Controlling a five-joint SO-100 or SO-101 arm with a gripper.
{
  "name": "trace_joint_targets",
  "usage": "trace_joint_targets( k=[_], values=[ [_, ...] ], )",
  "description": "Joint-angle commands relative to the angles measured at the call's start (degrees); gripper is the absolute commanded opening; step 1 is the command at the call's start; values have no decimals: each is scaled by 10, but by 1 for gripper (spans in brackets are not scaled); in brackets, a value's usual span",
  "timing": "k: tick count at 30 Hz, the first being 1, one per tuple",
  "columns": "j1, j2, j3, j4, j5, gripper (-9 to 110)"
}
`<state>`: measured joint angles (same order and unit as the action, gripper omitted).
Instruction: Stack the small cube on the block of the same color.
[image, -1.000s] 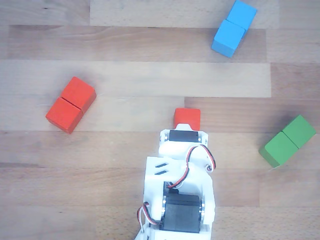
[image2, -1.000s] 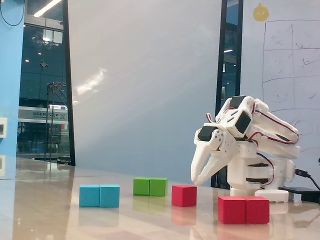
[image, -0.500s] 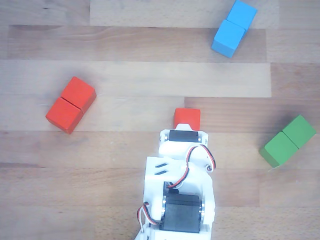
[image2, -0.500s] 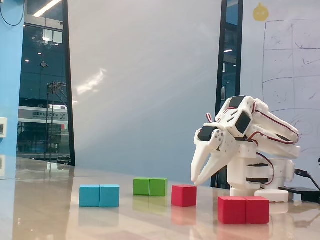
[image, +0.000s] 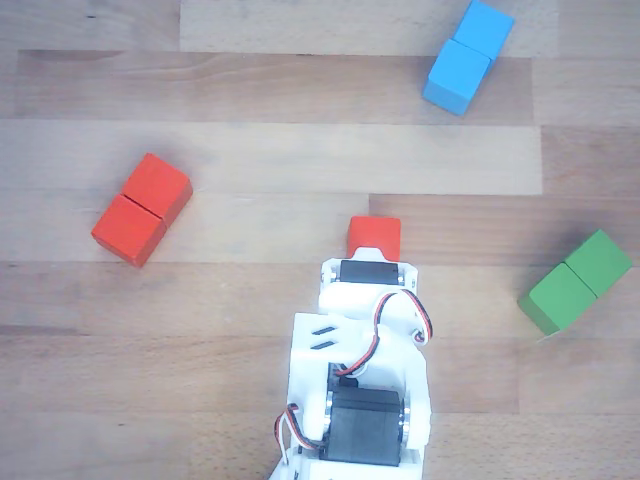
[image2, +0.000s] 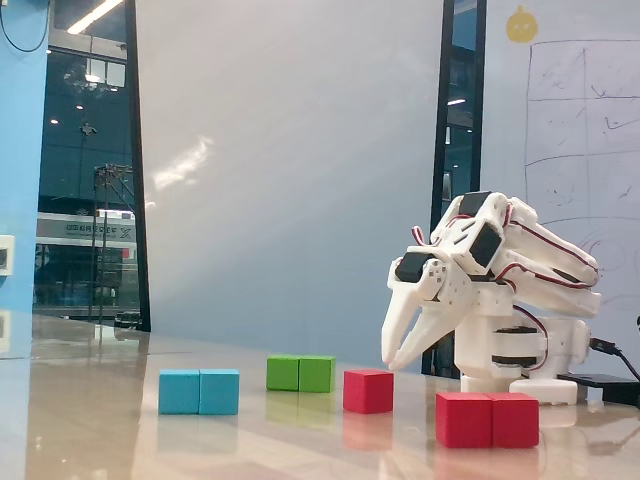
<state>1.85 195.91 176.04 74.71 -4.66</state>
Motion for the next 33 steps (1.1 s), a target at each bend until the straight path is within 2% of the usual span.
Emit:
trace_joint_targets(
  k=[1,19,24,33],
  values=[
    [2,17,-15,2,-4,0],
    [6,11,-21,-4,-5,0],
    [7,4,-96,-4,-6,0],
    [2,-307,-386,6,-4,0]
  ],
)
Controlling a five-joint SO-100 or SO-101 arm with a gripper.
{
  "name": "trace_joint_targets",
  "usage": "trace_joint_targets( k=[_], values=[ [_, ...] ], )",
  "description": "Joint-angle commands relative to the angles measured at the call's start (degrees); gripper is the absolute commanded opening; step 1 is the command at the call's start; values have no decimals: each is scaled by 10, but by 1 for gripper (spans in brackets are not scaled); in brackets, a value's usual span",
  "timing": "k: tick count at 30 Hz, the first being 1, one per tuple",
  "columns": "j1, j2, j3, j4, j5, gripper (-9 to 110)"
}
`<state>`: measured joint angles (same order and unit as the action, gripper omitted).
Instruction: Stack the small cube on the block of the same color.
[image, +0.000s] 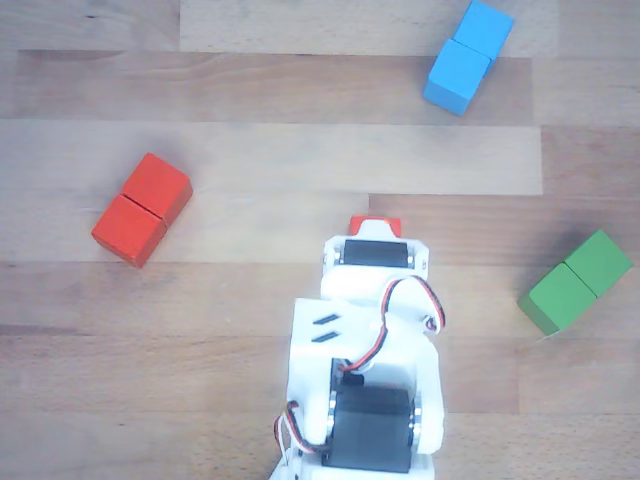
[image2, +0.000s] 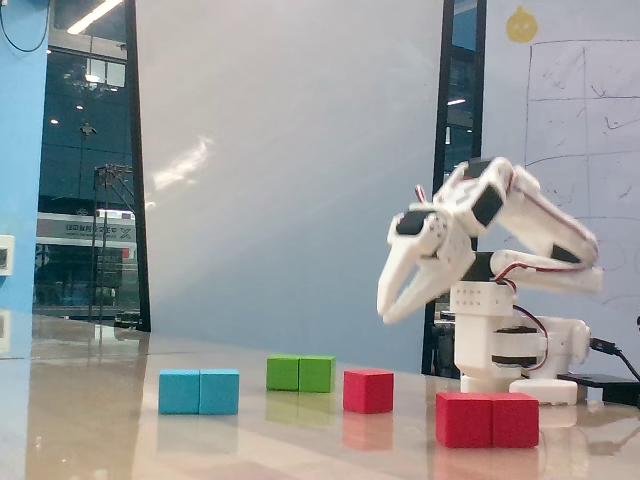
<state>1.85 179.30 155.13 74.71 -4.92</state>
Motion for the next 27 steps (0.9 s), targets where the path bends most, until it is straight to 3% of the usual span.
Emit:
trace_joint_targets(
  k=[1,6,13,18,27],
  values=[
    [4,-179,-215,6,-1,0],
    [7,-367,-366,15,-1,0],
    [0,-577,-476,142,3,0],
    [1,-641,-493,213,4,0],
    [0,-694,-491,157,1,0]
  ],
)
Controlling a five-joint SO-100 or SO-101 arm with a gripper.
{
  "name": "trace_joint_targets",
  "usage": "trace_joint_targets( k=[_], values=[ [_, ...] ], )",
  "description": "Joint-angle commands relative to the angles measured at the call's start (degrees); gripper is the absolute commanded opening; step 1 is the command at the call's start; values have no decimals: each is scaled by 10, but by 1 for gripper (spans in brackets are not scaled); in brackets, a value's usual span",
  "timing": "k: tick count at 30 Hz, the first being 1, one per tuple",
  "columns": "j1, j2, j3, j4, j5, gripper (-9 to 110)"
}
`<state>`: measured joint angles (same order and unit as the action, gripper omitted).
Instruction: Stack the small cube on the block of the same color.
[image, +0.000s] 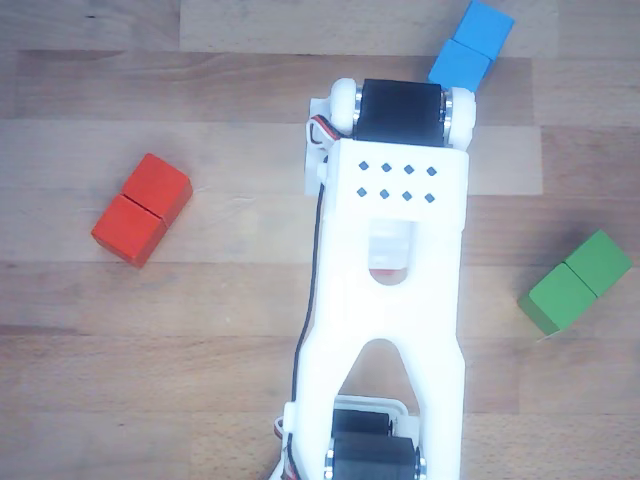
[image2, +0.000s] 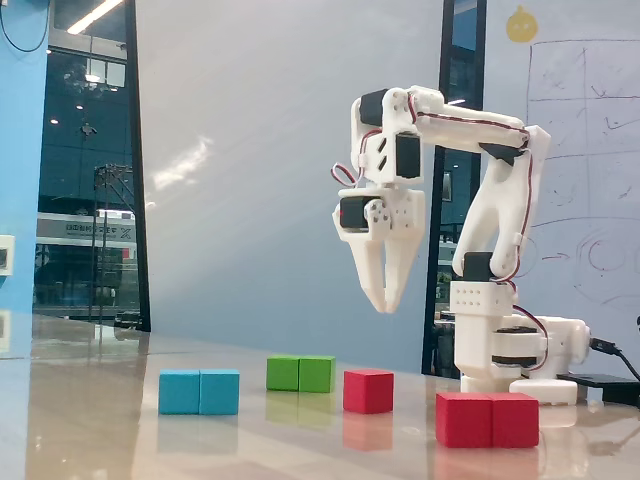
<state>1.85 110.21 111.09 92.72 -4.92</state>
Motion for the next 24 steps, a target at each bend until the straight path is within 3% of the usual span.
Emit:
trace_joint_targets(
  k=[1,14,24],
  values=[
    [0,-9,-51,-30,2,0],
    [0,-36,-12,-67,-3,1],
    [2,-33,60,-68,3,23]
  ],
)
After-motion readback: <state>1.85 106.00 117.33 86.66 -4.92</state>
